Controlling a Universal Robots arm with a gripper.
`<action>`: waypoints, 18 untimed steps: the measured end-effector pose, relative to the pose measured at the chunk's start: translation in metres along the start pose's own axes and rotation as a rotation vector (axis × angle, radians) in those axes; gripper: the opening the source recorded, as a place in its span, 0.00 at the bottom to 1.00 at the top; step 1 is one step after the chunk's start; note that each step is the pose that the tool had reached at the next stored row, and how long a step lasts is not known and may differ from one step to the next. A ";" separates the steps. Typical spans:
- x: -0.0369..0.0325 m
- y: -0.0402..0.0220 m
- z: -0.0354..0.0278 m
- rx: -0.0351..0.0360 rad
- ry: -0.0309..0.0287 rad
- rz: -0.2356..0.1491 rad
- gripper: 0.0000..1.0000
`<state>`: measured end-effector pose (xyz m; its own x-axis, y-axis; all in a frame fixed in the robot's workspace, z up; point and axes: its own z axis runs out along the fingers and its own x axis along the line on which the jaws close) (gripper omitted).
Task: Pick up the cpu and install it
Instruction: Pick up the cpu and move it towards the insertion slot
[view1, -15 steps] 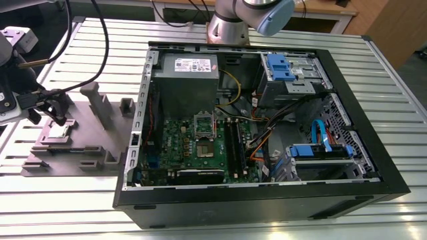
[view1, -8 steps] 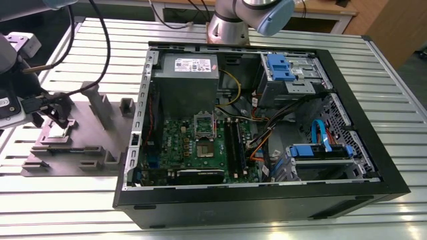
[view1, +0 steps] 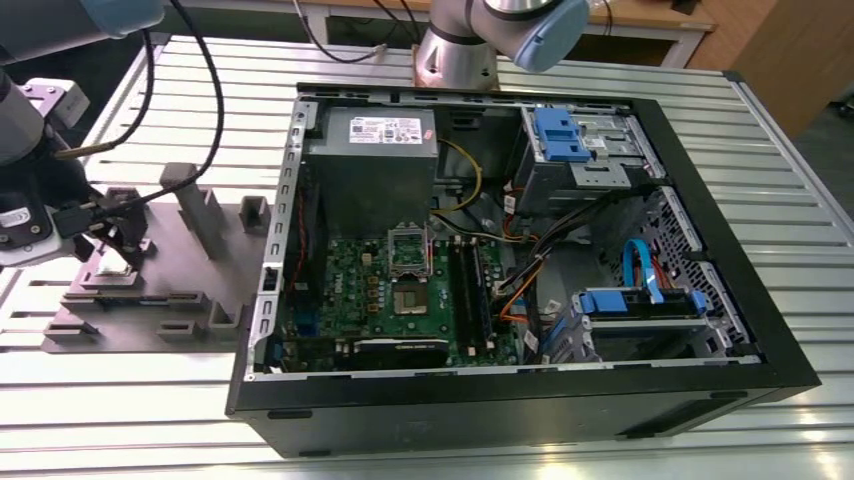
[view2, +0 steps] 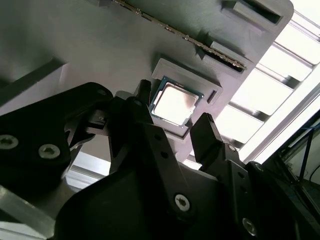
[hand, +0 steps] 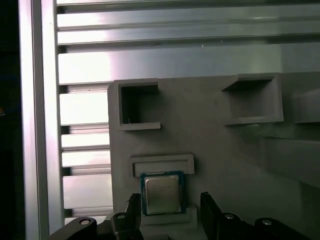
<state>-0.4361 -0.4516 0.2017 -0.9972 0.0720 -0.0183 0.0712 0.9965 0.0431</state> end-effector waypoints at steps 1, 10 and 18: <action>0.0003 0.0002 0.0018 0.0000 0.0000 0.000 0.59; 0.0012 0.0031 0.0106 0.0006 0.0028 -0.004 0.59; 0.0014 0.0044 0.0123 0.0005 0.0035 -0.020 0.59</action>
<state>-0.4369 -0.4466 0.1895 -0.9985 0.0515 -0.0157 0.0508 0.9978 0.0423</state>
